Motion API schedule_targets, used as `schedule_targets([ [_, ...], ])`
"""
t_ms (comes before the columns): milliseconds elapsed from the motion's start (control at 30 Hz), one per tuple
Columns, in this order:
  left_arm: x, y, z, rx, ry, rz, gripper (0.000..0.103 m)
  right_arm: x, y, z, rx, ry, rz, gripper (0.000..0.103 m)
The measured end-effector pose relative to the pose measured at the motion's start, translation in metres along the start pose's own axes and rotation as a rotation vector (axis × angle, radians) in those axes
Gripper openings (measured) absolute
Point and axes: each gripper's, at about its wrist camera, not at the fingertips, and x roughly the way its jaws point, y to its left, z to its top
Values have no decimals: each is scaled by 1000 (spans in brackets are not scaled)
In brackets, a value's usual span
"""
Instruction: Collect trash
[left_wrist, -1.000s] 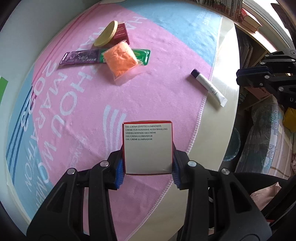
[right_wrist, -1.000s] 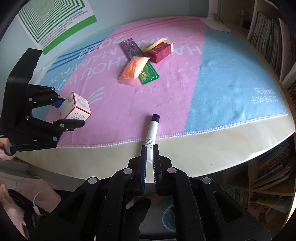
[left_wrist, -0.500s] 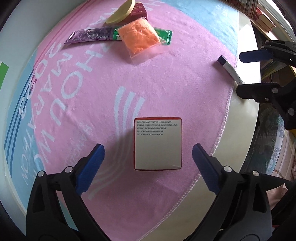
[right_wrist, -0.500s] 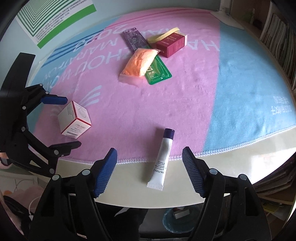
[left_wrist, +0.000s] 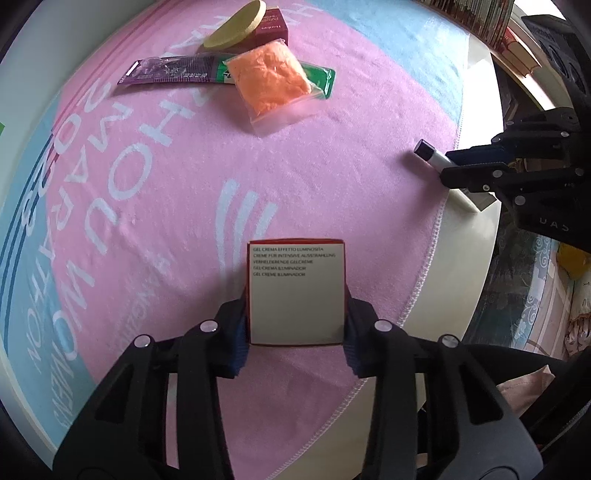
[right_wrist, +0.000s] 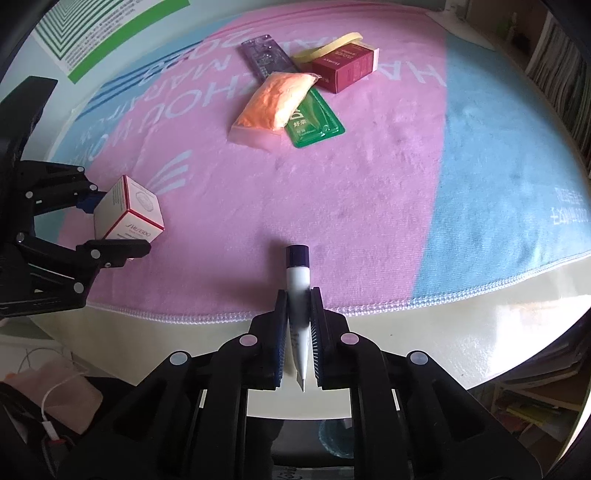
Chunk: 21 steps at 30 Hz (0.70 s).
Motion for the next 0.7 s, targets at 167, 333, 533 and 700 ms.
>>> schedule_targets([
  [167, -13, -6, 5, 8, -23, 15, 38, -15, -6, -4, -4, -24, 7, 13],
  [333, -23, -16, 8, 22, -41, 22, 38, -34, -14, -10, 18, -57, 12, 13],
  [533, -29, -46, 12, 76, -62, 23, 38, -56, -30, -27, 61, -99, -4, 13],
  [700, -27, -82, 26, 158, -74, 14, 38, -73, -51, -55, 145, -127, -22, 13],
])
